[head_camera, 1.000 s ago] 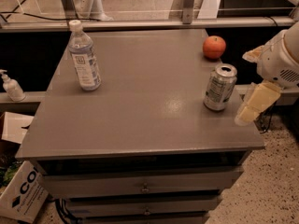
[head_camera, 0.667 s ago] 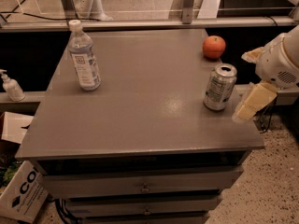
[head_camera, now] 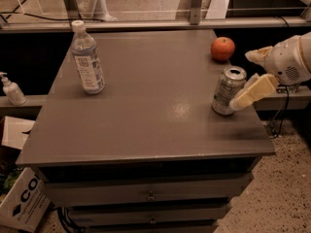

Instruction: Move 7up can near blue plastic bottle

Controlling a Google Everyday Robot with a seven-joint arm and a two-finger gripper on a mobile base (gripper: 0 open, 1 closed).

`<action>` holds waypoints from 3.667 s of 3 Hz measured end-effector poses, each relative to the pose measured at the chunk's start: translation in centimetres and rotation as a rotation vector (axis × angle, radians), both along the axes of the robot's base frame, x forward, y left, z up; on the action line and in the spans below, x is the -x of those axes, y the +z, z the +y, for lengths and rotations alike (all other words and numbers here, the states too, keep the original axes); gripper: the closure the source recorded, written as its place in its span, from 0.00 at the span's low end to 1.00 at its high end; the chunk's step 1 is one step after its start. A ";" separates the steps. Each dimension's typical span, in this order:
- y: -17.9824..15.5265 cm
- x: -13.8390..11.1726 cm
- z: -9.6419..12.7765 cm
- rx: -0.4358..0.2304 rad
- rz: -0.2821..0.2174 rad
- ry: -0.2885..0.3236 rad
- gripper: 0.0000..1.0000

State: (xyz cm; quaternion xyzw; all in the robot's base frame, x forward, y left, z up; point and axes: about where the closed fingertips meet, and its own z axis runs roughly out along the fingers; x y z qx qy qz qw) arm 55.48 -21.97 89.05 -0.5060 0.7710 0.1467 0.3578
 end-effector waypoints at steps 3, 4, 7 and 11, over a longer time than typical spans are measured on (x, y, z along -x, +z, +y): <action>-2.1 1.1 1.1 -0.205 0.130 0.003 0.41; -1.6 1.4 2.1 -0.245 0.150 0.019 0.65; 0.7 0.9 5.5 -0.302 0.147 0.063 1.00; 2.6 -3.4 19.1 -0.468 0.050 0.156 1.00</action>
Offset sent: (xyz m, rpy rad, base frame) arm -0.0161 0.0104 -0.0287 0.2411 0.1669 -0.0065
